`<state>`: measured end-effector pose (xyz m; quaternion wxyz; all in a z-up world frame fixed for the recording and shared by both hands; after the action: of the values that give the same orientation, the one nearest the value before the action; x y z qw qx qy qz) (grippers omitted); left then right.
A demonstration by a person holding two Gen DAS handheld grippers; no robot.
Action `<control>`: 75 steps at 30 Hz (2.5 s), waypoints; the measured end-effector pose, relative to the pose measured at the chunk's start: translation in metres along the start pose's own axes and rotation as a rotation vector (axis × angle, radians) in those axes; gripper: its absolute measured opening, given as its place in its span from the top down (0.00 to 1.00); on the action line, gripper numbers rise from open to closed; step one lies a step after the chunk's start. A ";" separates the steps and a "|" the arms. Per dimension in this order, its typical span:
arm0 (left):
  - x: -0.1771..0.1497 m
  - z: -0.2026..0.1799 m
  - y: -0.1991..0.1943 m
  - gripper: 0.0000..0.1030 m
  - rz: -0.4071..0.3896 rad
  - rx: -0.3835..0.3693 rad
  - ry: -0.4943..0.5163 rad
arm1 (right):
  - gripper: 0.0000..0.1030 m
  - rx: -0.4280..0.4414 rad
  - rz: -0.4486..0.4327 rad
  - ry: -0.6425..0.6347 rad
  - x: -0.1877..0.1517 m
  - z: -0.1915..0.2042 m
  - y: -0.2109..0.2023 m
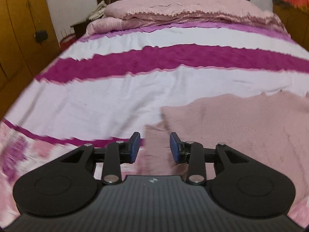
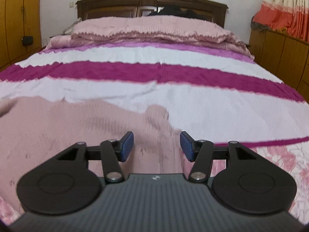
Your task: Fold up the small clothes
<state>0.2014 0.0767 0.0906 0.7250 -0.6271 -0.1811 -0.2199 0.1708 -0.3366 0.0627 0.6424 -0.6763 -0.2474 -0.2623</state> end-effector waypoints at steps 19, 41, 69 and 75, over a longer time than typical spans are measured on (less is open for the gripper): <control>0.048 -0.006 0.047 0.50 0.062 -0.165 -0.064 | 0.46 0.051 -0.030 0.065 -0.034 0.014 -0.044; 0.038 0.007 0.039 0.85 -0.049 -0.123 -0.136 | 0.46 0.049 -0.091 0.097 -0.016 0.000 -0.041; -0.002 -0.004 0.062 0.60 -0.049 0.028 -0.128 | 0.71 0.074 0.071 0.446 0.010 -0.064 0.039; -0.012 0.006 0.029 0.59 -0.043 0.015 -0.137 | 0.30 0.128 0.011 0.519 -0.026 -0.076 -0.012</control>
<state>0.2074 0.0874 0.0610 0.7107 -0.6312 -0.2454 -0.1905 0.1409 -0.4113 0.0574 0.7273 -0.5456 -0.0868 -0.4072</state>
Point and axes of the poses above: each gripper's, at about its wrist camera, not at the fingertips, and y roughly the way its jaws point, z to its left, x to its top, the point moved 1 cm from there along y, roughly the way its jaws point, and after that the axes turned 13 degrees about z, right-handed, at the moved point
